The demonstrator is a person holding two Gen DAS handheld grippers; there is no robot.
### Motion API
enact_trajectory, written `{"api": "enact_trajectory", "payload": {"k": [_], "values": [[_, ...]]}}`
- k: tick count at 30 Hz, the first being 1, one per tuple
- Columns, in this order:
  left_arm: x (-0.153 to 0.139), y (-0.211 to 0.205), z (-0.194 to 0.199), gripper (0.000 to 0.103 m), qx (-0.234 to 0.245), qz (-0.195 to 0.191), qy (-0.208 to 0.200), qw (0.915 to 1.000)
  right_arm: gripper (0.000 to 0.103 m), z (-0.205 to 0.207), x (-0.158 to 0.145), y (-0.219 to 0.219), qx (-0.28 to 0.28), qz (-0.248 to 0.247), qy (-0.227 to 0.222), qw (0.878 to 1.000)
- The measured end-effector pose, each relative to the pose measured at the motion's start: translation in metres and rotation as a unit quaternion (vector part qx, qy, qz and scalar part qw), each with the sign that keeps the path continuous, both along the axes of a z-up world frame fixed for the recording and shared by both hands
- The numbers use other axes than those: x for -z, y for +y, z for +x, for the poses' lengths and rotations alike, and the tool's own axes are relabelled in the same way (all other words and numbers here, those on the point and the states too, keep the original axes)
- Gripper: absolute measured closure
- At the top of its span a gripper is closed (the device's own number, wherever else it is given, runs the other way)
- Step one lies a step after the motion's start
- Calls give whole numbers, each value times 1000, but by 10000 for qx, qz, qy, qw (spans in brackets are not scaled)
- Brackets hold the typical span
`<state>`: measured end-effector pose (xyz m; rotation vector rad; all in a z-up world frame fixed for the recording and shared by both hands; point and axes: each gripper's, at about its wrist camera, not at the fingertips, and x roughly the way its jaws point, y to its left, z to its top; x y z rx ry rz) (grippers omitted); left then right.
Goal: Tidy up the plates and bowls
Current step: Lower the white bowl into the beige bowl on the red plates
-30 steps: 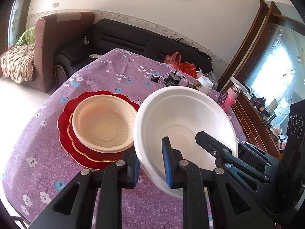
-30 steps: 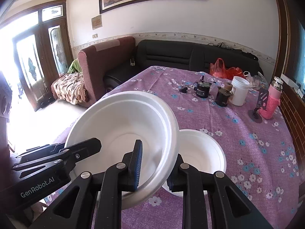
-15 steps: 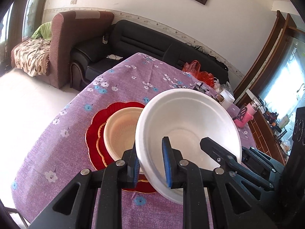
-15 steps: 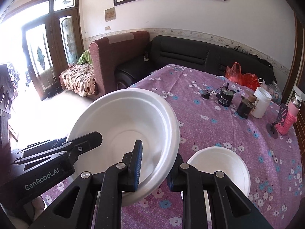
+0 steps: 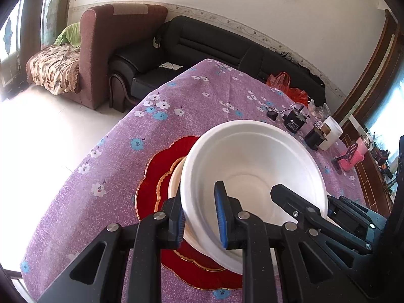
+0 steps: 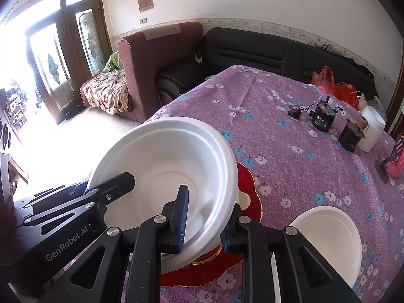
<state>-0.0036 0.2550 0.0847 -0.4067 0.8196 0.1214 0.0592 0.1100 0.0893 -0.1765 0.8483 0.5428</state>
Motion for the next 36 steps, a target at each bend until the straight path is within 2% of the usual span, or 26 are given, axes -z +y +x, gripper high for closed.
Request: {"api": "enact_trajectory", "payload": {"k": [10,18,20,22,23,28,30,32,36], "values": [[22,4,16,83,-56,79,225,9997,79,22,32,4,111,29,436,9990],[17,8,9,80,-161,38,97,9998,79,25,38,12,94,-6,477,9988],[14,8,6,73,-201,63,45,9998,79,24,39,14,86,3,427,9991],[9,8,1,59,-261,140,-52,9995,79,23,38,15,103,5,375,9992],[5,7,-2,57,-283,160,-111,9994,79,23,38,15,99,14,364,9993],[-10,4,-13,40,-320,249,-334,9986,67,21,34,11,181,157,314,9992],[-15,3,-18,36,-345,303,-411,9981,55,19,30,9,222,255,253,9991],[-20,3,-21,33,-344,295,-470,9979,48,17,25,7,219,344,189,9990],[-26,-1,-26,29,-339,327,-520,9975,47,10,13,5,202,394,19,9990]]}}
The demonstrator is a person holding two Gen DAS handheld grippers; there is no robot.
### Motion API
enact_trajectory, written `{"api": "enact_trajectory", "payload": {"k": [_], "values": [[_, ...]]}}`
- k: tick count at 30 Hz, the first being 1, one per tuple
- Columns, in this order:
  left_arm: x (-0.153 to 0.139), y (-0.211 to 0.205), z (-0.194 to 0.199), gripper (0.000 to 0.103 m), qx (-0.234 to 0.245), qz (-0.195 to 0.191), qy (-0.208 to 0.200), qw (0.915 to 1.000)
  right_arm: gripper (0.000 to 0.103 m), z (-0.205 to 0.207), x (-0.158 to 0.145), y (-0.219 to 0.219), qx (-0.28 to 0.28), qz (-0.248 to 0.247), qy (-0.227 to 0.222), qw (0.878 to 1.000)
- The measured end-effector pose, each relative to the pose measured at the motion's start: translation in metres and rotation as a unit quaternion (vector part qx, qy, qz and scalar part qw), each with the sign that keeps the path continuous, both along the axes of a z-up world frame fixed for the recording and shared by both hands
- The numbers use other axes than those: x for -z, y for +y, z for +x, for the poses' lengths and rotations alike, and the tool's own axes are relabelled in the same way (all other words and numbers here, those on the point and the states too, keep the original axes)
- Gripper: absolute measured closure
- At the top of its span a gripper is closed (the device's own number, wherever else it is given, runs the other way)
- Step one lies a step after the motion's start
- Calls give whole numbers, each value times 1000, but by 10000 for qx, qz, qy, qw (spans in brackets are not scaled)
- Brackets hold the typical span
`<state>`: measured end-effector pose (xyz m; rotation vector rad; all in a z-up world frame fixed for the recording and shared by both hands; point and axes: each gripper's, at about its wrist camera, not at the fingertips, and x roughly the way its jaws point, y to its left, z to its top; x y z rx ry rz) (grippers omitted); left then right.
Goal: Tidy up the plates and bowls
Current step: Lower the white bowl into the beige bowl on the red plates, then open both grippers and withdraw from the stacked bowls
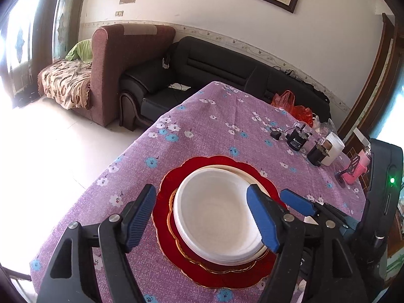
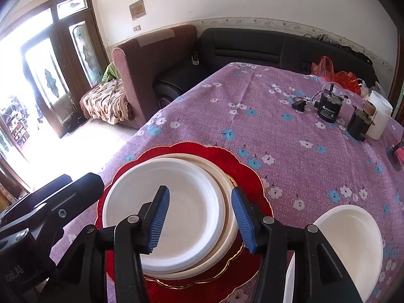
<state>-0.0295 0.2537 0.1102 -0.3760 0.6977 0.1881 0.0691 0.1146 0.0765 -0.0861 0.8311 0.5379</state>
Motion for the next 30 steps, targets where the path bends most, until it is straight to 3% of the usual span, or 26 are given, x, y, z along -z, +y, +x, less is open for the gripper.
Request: {"api": "enact_trajectory", "payload": {"k": [12,30], "values": [[-19,-19,-17,23,94,112,-177,9997,47,-27,-30,-37,131,329,-283,9990],[-20,-71,-22,23,474,322,-72,9983,42,-45,-19,-206,1554,778,-15,9848]]}}
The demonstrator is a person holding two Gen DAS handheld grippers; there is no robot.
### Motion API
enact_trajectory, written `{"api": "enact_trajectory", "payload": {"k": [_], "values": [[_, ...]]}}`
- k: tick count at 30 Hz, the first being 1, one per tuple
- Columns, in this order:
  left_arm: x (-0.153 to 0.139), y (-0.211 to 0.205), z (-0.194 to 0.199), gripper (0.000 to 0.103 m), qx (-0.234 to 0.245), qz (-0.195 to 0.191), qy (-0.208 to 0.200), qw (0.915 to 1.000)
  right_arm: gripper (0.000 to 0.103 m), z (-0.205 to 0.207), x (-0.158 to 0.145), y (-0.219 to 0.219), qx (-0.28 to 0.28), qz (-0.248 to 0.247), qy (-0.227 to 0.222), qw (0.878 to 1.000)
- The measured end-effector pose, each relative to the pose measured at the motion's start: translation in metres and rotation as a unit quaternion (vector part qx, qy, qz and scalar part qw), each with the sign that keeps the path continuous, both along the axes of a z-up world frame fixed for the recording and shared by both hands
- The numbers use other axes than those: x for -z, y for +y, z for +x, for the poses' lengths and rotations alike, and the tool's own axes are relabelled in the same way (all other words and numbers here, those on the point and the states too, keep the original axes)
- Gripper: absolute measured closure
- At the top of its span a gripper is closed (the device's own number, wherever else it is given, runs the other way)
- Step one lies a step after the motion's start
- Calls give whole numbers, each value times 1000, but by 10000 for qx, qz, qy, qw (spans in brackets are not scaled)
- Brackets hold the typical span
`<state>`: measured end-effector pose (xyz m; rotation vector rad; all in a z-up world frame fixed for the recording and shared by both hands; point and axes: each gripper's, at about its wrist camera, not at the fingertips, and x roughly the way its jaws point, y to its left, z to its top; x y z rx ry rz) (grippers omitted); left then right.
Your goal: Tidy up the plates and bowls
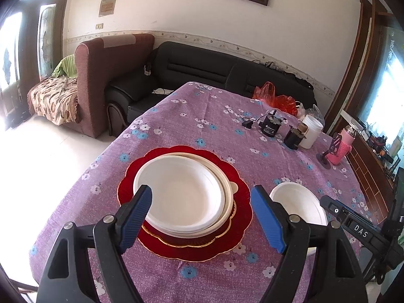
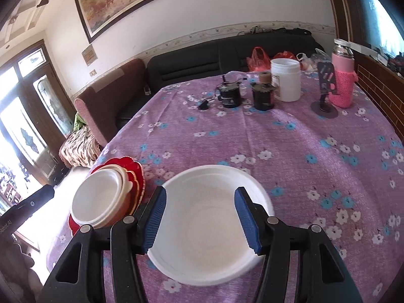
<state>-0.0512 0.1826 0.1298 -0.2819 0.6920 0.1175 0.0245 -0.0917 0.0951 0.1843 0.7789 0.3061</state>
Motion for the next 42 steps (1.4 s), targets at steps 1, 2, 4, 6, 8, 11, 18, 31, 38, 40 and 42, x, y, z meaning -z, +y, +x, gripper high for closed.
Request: {"api": "enact_trajectory", "payload": {"k": [1,2,4,6,8,11,18,31,38,40,42], "values": [[1,-1,1,23,8,-11,15,10000,42,-1,2,-9,63,31,33,10000],[1,-3,1,23,11,-11,31,10000,42,-3,5,-18,124,46,68,9999],[1,-6,2,23,27,18,49,10000,42,-4,10,-33,228,30,119,9997],[1,-10,2,23,38,63,58,10000,41,-7,16,-50,347,-41,172,9992],[1,-12,1,23,30,90,66,9999,39,-10,24,-68,513,-124,243,9983],[3,-13,2,23,23,69,109,9999,37,-9,37,-96,842,-252,390,9954],[9,-10,5,23,-43,5,224,9997,33,2,75,-169,1869,-991,902,9732],[16,3,9,23,-177,-145,271,9994,1,30,96,-237,2472,-1366,1244,9512],[22,22,9,23,-282,-382,269,9985,1,25,100,-238,2483,-1329,1027,9540],[24,30,9,23,-368,-487,247,9978,1,25,99,-239,2482,-1329,1027,9540],[26,38,9,23,-468,-681,221,9963,1,25,99,-239,2482,-1329,1027,9540]]}}
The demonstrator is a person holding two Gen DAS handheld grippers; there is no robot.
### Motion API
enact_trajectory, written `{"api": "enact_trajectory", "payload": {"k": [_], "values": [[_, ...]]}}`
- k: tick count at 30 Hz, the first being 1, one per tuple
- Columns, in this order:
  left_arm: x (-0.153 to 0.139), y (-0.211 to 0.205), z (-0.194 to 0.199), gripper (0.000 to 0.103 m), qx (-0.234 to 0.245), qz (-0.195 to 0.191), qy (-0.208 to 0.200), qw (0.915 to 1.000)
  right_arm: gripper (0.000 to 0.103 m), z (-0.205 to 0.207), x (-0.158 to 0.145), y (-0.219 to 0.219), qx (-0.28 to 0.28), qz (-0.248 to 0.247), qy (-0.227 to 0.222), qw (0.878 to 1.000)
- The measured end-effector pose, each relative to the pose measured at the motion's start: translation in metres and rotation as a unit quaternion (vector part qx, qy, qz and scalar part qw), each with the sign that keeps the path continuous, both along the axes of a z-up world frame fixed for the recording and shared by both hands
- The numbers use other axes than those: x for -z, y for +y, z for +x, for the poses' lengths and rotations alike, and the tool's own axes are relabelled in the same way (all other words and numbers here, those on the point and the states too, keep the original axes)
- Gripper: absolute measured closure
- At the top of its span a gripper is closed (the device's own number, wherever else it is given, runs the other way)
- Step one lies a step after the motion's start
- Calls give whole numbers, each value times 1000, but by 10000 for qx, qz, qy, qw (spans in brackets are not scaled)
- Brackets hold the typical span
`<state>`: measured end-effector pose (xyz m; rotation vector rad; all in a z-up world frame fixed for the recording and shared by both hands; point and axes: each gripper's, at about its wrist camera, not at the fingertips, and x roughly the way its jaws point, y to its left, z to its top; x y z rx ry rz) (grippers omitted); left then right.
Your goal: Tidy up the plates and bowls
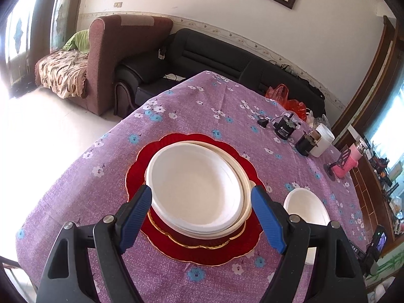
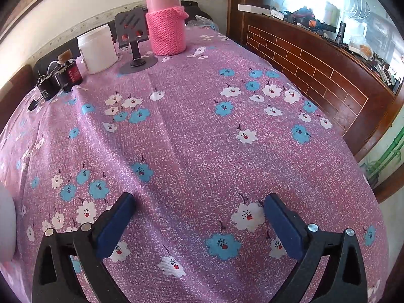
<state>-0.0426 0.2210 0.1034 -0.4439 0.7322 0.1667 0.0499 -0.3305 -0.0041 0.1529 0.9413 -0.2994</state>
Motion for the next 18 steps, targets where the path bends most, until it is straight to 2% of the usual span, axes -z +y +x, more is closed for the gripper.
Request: {"api": "enact_trajectory", "payload": {"k": [10,18], "values": [[7,62,-21,23,-722,-795,-93,9942,1,0,0,1,2,-2,0,10000],[15,89,-28,23,-984,-947,-72,9906,1,1,0,1,3,-3,0,10000]]}}
